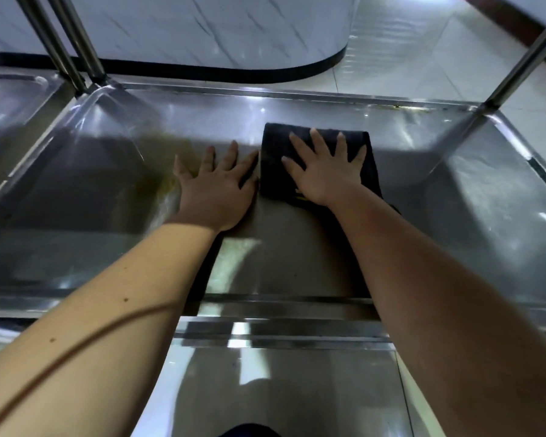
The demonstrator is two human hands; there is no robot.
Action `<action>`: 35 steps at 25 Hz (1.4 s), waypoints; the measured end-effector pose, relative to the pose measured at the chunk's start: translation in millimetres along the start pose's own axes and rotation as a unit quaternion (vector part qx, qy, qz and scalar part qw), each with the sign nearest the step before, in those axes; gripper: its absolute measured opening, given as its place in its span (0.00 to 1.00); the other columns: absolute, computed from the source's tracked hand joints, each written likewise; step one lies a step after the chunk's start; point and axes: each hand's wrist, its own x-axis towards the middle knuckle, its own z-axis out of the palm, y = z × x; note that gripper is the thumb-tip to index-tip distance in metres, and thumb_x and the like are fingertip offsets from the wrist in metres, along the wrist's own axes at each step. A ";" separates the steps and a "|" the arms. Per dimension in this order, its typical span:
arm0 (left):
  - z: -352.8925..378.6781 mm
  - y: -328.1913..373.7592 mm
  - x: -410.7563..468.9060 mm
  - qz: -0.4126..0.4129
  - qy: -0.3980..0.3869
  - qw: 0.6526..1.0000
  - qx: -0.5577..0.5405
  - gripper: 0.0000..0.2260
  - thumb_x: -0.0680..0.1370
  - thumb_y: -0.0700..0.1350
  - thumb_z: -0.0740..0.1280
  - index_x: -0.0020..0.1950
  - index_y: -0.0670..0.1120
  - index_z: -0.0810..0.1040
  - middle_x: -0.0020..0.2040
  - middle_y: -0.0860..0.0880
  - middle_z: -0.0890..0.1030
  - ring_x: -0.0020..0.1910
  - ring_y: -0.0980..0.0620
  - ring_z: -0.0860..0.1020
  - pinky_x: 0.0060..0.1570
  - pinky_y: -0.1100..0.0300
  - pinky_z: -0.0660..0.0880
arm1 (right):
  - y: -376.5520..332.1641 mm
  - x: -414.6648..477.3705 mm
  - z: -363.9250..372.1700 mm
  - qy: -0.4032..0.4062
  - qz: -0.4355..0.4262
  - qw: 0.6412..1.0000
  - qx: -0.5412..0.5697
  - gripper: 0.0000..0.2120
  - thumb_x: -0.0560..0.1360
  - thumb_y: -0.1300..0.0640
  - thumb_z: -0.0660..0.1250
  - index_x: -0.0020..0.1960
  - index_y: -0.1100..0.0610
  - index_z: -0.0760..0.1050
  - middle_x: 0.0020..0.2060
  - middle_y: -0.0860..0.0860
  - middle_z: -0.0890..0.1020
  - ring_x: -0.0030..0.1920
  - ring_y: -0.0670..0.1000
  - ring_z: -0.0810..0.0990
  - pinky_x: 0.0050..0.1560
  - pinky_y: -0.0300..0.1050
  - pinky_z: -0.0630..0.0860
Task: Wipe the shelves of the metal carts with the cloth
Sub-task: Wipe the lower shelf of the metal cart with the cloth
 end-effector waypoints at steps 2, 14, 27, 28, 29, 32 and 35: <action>-1.1 0.7 -1.1 0.005 -0.003 1.000 0.009 0.24 0.82 0.61 0.43 0.78 0.64 0.44 0.80 0.55 0.42 0.79 0.45 0.44 0.69 0.29 0.39 | 15.1 -54.1 2.8 -0.018 -0.037 0.999 -0.004 0.29 0.77 0.30 0.40 0.76 0.33 0.37 0.78 0.43 0.40 0.77 0.61 0.36 0.71 0.71 0.36; -0.9 -0.6 -3.6 0.003 0.002 1.000 -0.006 0.24 0.82 0.59 0.44 0.78 0.63 0.46 0.80 0.54 0.44 0.79 0.44 0.44 0.69 0.28 0.40 | 14.4 -62.6 6.4 0.000 -0.015 1.000 -0.009 0.31 0.75 0.28 0.43 0.76 0.32 0.41 0.78 0.41 0.42 0.78 0.60 0.38 0.72 0.69 0.36; -5.9 2.3 -5.6 0.003 -0.008 1.000 0.005 0.23 0.83 0.58 0.45 0.78 0.63 0.46 0.80 0.54 0.43 0.79 0.44 0.44 0.70 0.29 0.41 | -9.6 -93.2 2.9 -0.038 -0.009 0.999 -0.013 0.32 0.76 0.29 0.41 0.76 0.36 0.36 0.78 0.44 0.37 0.76 0.63 0.35 0.70 0.73 0.36; -6.8 2.7 -6.6 0.002 -0.010 1.000 0.004 0.23 0.83 0.57 0.46 0.78 0.63 0.47 0.80 0.54 0.44 0.79 0.44 0.44 0.70 0.29 0.41 | -15.5 -112.8 5.5 -0.057 -0.017 0.998 -0.017 0.32 0.76 0.29 0.40 0.76 0.36 0.34 0.77 0.44 0.35 0.76 0.64 0.34 0.69 0.73 0.35; -7.6 3.4 -7.0 0.003 -0.014 1.000 0.004 0.23 0.83 0.57 0.46 0.78 0.63 0.47 0.80 0.55 0.44 0.79 0.44 0.44 0.70 0.29 0.41 | -21.0 -129.7 9.3 -0.064 -0.026 0.997 -0.020 0.33 0.76 0.29 0.39 0.76 0.37 0.33 0.77 0.45 0.34 0.75 0.64 0.32 0.69 0.73 0.34; -11.5 5.4 -8.2 -0.002 -0.027 1.000 -0.005 0.22 0.84 0.56 0.46 0.78 0.63 0.49 0.80 0.55 0.44 0.79 0.44 0.44 0.70 0.29 0.41 | -29.9 -153.3 13.3 -0.028 -0.033 0.999 -0.026 0.33 0.75 0.29 0.38 0.76 0.38 0.34 0.78 0.46 0.36 0.75 0.66 0.33 0.68 0.74 0.34; -19.6 4.4 -11.8 0.005 0.000 0.998 -0.061 0.21 0.84 0.55 0.47 0.78 0.62 0.51 0.80 0.54 0.48 0.79 0.47 0.45 0.71 0.32 0.40 | -28.4 -153.3 14.9 -0.005 -0.030 0.999 -0.022 0.33 0.76 0.29 0.39 0.77 0.38 0.36 0.79 0.47 0.39 0.76 0.66 0.35 0.68 0.74 0.35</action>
